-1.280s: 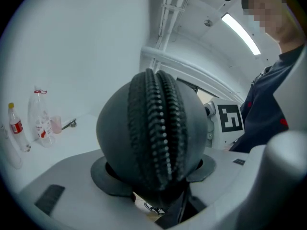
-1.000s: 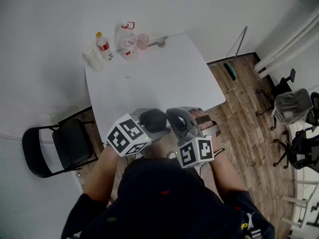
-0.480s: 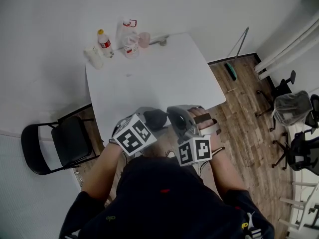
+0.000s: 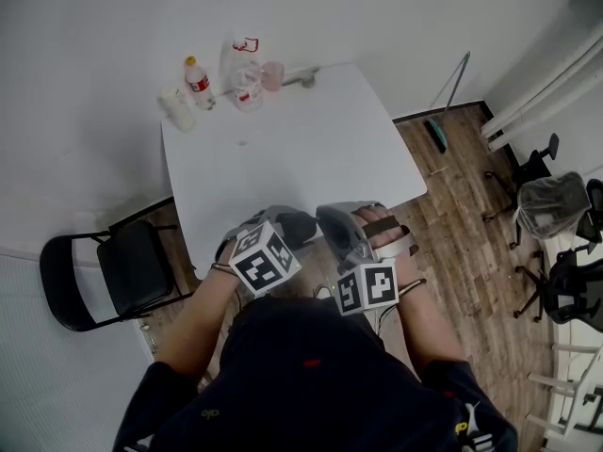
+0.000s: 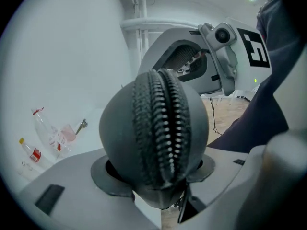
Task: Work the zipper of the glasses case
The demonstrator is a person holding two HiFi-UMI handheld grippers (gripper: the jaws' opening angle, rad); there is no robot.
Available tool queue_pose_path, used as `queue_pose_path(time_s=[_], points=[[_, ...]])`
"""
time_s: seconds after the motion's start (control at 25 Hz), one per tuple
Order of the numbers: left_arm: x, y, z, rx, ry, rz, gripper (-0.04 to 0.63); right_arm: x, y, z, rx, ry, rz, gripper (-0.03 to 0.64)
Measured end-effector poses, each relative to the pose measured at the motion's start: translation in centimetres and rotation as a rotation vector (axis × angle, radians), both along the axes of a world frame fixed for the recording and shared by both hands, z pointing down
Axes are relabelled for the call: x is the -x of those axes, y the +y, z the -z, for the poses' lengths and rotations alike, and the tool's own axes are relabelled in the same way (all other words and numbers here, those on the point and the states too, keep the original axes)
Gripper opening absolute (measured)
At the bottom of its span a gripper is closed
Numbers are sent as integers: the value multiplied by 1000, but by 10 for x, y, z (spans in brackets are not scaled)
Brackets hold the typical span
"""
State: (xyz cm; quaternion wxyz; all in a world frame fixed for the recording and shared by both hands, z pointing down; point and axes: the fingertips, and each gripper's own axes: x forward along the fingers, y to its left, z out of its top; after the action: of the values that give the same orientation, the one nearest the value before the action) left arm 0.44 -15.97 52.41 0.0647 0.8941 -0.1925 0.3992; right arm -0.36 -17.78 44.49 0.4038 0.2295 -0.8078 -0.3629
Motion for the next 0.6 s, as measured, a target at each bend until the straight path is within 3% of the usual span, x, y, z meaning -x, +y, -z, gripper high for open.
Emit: queue_pose_path(time_s=[0.16, 0.28, 0.36, 0.44, 0.48, 0.56, 0.6], points=[[1, -13, 18, -118, 67, 25, 275, -5, -5, 12, 114, -168, -52, 23], [6, -23, 33, -206, 105, 46, 275, -19, -7, 16, 296, -377, -107, 23], [9, -27, 44, -271, 117, 32, 275, -27, -6, 18, 567, -649, -124, 23], [10, -27, 52, -322, 127, -6, 275, -31, -1, 26, 937, -989, -92, 26], [9, -25, 54, -337, 125, -31, 275, -31, 4, 30, 1091, -1113, -55, 50], [6, -19, 53, -338, 104, -87, 275, -30, 13, 34, 1258, -1220, 17, 154], [4, -16, 51, -331, 89, -117, 275, -30, 17, 34, 1297, -1243, 42, 155]])
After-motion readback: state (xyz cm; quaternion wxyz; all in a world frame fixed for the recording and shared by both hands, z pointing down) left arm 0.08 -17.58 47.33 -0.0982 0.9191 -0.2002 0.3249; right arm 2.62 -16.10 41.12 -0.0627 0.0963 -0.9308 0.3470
